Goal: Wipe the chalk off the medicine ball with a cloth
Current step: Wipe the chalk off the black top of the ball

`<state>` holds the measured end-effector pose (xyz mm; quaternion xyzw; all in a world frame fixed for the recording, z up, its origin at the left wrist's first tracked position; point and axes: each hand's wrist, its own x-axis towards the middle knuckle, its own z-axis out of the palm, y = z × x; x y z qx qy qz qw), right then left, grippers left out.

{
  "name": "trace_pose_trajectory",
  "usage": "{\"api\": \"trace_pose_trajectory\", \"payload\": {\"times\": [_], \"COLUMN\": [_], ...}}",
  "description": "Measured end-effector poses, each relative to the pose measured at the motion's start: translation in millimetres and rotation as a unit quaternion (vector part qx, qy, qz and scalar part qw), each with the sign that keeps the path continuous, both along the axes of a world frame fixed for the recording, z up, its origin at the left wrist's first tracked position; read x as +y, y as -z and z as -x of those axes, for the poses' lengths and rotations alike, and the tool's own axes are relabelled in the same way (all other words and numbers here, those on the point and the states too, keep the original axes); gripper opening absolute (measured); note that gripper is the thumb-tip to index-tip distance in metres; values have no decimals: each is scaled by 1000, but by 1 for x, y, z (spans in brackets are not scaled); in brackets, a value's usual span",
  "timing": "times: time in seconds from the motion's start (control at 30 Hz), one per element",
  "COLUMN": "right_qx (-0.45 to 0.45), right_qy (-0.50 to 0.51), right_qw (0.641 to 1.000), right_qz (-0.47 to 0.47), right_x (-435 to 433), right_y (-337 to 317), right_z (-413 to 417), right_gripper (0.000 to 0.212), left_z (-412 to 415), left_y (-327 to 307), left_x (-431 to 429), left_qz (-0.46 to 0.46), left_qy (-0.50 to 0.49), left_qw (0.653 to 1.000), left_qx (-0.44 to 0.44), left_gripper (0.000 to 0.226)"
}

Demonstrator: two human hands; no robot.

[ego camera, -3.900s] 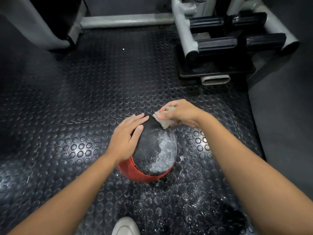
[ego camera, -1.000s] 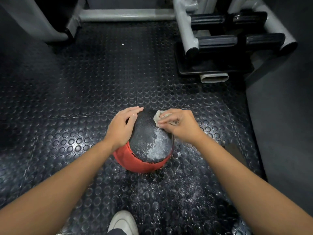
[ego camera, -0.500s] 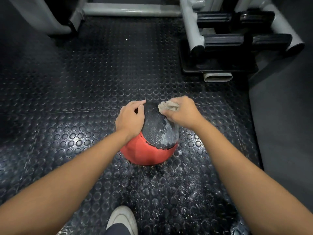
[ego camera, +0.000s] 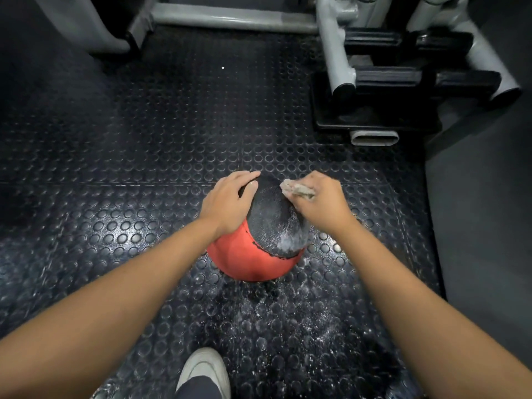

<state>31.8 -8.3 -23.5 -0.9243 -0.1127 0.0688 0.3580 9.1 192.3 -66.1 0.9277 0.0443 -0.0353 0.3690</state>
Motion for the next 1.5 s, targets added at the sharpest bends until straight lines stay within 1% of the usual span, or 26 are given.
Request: {"api": "trace_pose_trajectory", "payload": {"times": [0.03,0.1,0.13,0.17,0.2,0.27,0.3,0.33,0.4,0.43,0.5,0.53,0.57,0.6,0.63,0.67,0.77,0.83,0.93,0.97,1.03,1.07,1.1,1.17,1.33,1.5], "right_qx": [-12,-30,-34,-41,-54,-55,-38,-13,17,27,24,13,8,2,-16,-29,-32,-24,-36,-54,-95,-106,-121,-147,-134,-149], "right_qy": [-7,-40,-51,-52,-39,6,30,52,96,111,107,98,89,83,83,90,103,109,83,63,34,40,49,65,67,52], "right_qw": [1000,999,998,997,997,998,999,999,995,993,994,995,996,996,996,995,994,994,996,996,995,993,991,987,988,987], "right_qz": [-2,-15,-25,-28,-36,-28,-7,6,-7,-15,-14,-15,-23,-34,-37,-36,-24,-12,15,28,13,-3,-17,-28,-20,-14], "right_x": [-1,-4,-5,-7,-10,-12,-11,-12,-11,-10,-9,-9,-10,-11,-11,-12,-9,-3,0,1,-1,-3,-5,-3,23,13], "right_y": [-1,2,4,5,8,12,10,12,11,7,5,7,7,7,7,7,4,0,5,10,21,27,33,36,15,36], "right_z": [15,48,60,65,61,39,25,11,-4,-1,22,39,57,73,80,79,45,23,41,59,97,106,105,89,54,92], "right_gripper": [26,13,15,22,23,8,11,21,33,37,45,43,34,19,12,18,15,18,27,24,6,16,22,23,19,26], "left_z": [-2,-4,-5,-4,-2,-1,-2,-2,-3,-4,-6,-8,-9,-10,-10,-9,-6,-8,-13,-14,-14,-14,-13,-14,-20,-14], "left_y": [-1,-3,-3,-3,-4,-6,-8,-10,-13,-15,-17,-17,-18,-18,-19,-18,-19,-21,-23,-24,-24,-24,-24,-26,-26,-26], "left_x": [1,0,-1,-4,-8,-14,-17,-19,-25,-29,-34,-36,-38,-41,-43,-45,-49,-47,-44,-43,-43,-44,-46,-46,-29,-23], "left_qz": [7,17,17,11,1,-19,-25,-27,-37,-44,-50,-52,-55,-59,-64,-70,-85,-77,-53,-48,-44,-45,-49,-55,-26,-10], "left_qy": [-6,-13,-15,-14,-11,-8,-13,-21,-45,-55,-74,-79,-83,-85,-85,-81,-67,-70,-82,-85,-85,-82,-79,-75,-106,-112], "left_qw": [1000,1000,1000,1000,1000,1000,999,999,997,996,994,993,993,992,992,992,992,992,992,992,992,992,992,992,988,989], "left_qx": [6,16,19,18,15,15,22,29,44,52,65,69,71,71,72,71,65,68,79,82,84,83,83,88,106,100], "left_gripper": [43,41,40,40,42,45,44,43,43,43,44,44,43,43,44,44,44,44,42,41,41,42,43,44,44,43]}}
